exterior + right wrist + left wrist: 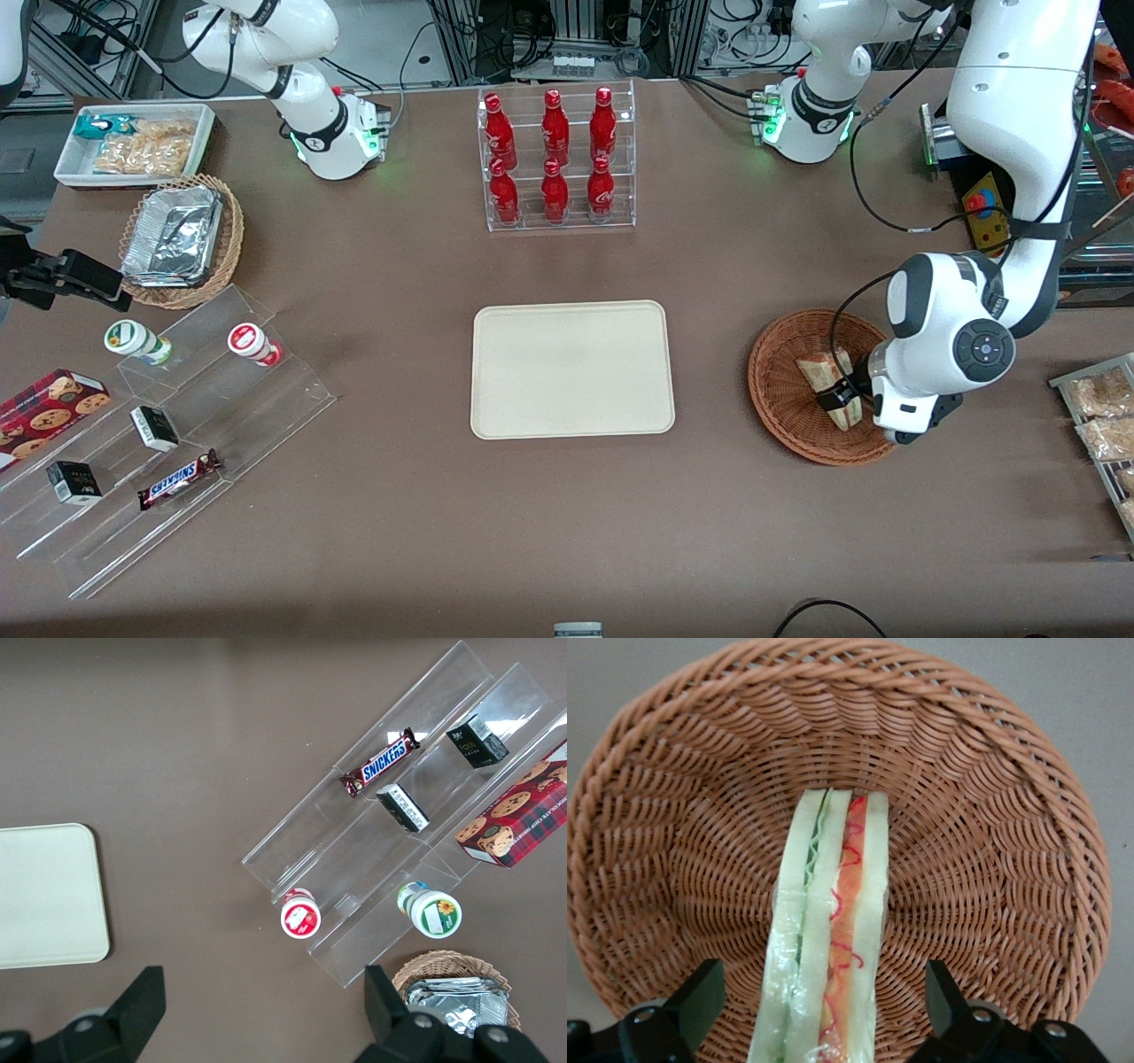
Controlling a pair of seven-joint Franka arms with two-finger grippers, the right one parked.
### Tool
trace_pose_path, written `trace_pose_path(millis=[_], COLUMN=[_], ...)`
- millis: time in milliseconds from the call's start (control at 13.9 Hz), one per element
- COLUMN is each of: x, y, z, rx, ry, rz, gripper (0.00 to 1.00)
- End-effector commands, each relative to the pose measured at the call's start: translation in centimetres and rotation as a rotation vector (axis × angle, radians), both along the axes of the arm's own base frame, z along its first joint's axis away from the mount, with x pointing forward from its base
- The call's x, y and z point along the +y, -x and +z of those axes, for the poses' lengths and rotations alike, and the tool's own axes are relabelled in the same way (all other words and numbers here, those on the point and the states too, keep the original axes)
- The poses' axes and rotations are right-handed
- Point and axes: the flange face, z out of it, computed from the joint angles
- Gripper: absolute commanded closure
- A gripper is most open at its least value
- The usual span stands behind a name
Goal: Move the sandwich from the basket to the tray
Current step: 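Lift the sandwich and carry it over the cream tray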
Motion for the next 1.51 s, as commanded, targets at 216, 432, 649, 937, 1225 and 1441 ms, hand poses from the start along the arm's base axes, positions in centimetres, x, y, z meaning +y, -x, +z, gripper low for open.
trace_pose_path(millis=[216,432,649,937,1225,1441], x=[-0.6,-0.3,-0.5,-4.0,-17.2,-26.9], y=[2.2,1.9,1.0,-0.2,-0.7,1.4], z=[-4.1,-3.5,-1.5,3.9,7.3,6.9], rx=[-0.036,-0.038,-0.009,-0.063,-0.093,-0.107], ry=[0.008,0.009,0.001,0.003,0.044,0.064], rz=[0.006,-0.009,-0.025,-0.071,-0.253,-0.335], gripper=[0.23,0.87,0.93,0.94,0.93,0.92])
